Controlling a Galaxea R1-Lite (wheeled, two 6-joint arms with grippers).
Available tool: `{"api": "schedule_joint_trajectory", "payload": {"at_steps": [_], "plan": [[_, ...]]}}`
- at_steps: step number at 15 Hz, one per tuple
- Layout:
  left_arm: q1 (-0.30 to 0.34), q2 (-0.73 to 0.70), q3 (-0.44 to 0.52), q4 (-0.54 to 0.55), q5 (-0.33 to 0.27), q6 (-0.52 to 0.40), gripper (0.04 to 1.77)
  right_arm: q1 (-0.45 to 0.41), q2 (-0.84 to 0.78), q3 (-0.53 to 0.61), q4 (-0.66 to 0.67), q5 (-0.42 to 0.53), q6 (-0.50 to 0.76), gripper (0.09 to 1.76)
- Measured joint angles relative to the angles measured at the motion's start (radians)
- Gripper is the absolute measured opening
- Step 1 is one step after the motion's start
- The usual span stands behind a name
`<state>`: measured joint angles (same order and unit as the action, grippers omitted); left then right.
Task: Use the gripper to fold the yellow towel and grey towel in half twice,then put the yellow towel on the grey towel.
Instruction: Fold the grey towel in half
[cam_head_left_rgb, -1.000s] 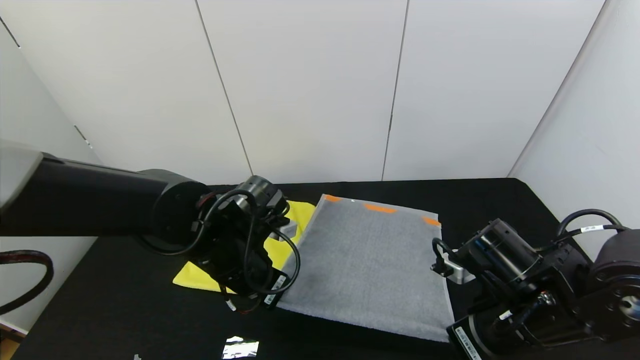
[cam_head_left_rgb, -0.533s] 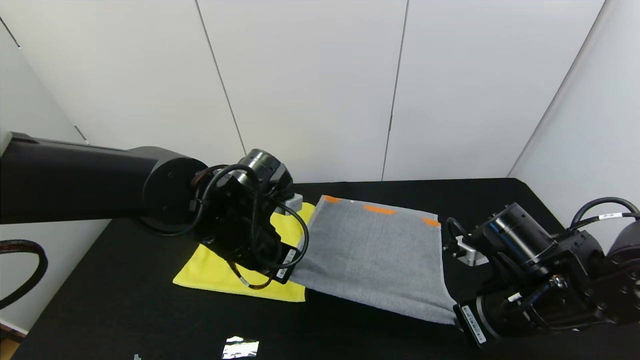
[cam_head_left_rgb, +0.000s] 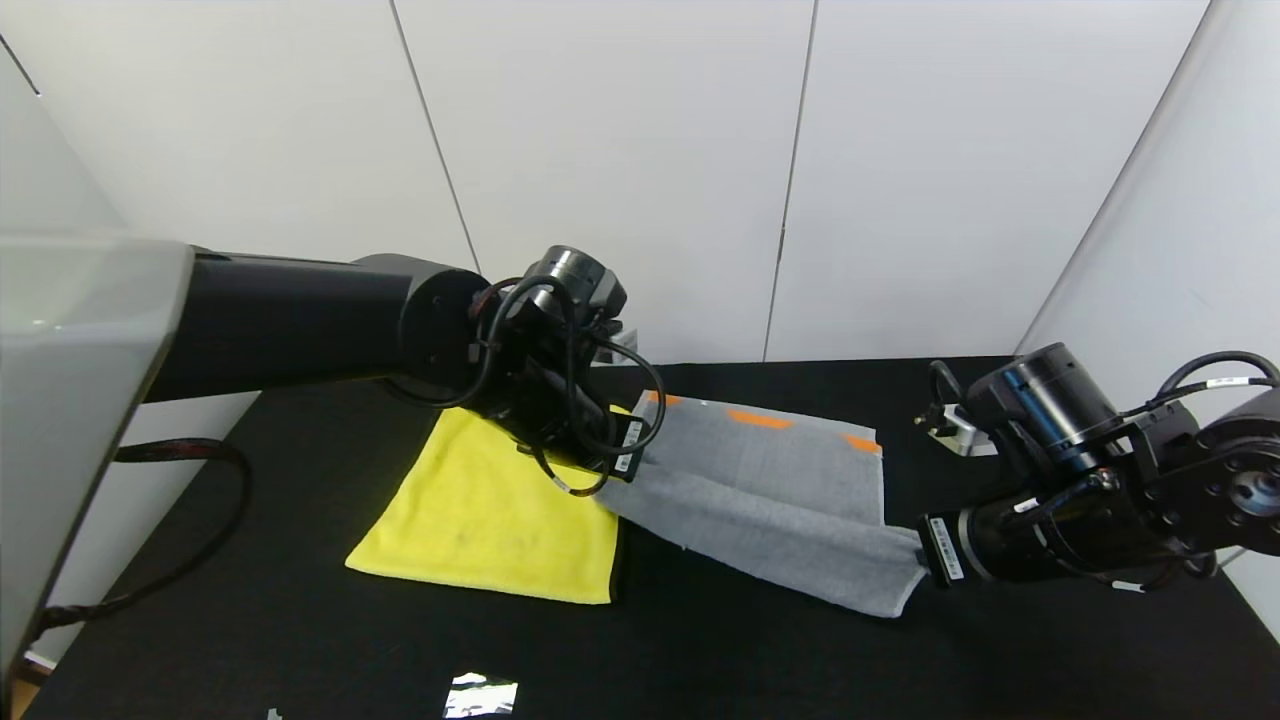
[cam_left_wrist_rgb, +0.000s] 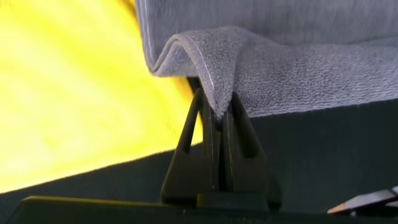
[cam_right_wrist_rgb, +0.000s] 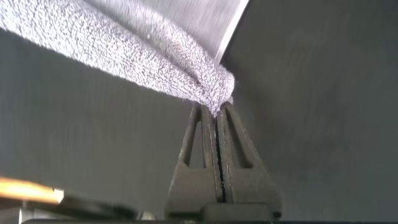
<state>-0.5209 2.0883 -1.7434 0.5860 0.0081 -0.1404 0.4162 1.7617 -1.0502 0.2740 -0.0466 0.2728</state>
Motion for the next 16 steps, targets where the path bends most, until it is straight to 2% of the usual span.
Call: {"api": "schedule_joint_trajectory", "payload": {"at_steps": [8, 16], "plan": [[0.014, 0.166, -0.229, -0.024, 0.002, -0.043, 0.14, -0.07, 0.135, -0.071, -0.163, -0.031, -0.002, 0.13], [0.047, 0.25, -0.246, -0.165, -0.001, -0.081, 0.14, -0.107, 0.217, -0.072, -0.29, -0.057, 0.0, 0.13]]}}
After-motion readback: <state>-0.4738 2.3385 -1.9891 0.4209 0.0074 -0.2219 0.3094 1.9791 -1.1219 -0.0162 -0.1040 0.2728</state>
